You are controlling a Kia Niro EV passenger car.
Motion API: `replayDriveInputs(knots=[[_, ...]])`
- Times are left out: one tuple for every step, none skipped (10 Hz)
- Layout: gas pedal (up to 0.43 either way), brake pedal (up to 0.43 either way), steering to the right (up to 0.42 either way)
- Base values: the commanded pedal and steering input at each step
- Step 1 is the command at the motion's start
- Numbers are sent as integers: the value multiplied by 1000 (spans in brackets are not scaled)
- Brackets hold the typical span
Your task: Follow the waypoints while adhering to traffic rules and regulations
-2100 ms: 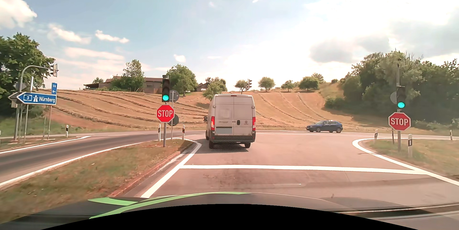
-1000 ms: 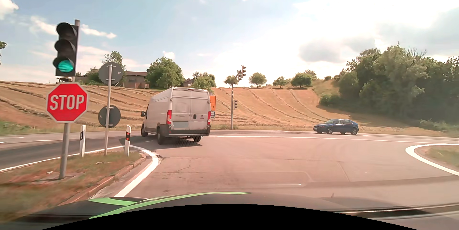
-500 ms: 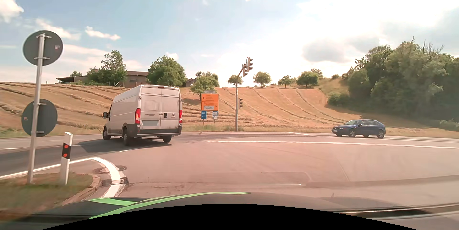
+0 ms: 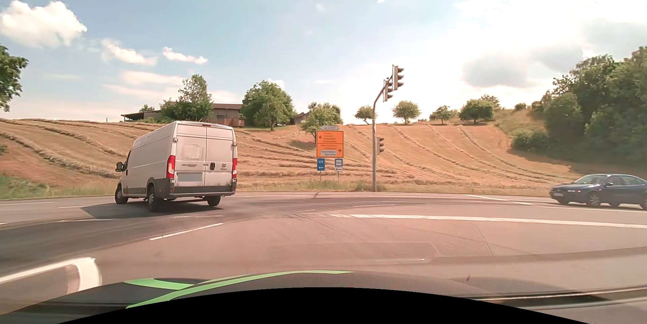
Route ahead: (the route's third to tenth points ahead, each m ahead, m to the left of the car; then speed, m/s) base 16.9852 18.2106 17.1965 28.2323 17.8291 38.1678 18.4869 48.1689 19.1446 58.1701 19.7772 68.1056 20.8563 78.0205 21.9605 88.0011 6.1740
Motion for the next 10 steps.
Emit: replayDriveInputs(knots=[[79,0,-233],[79,0,-257],[79,0,-276],[67,0,-294],[67,0,-300],[67,0,-301],[67,0,-302],[67,0,-302],[67,0,-304],[67,0,-306]])
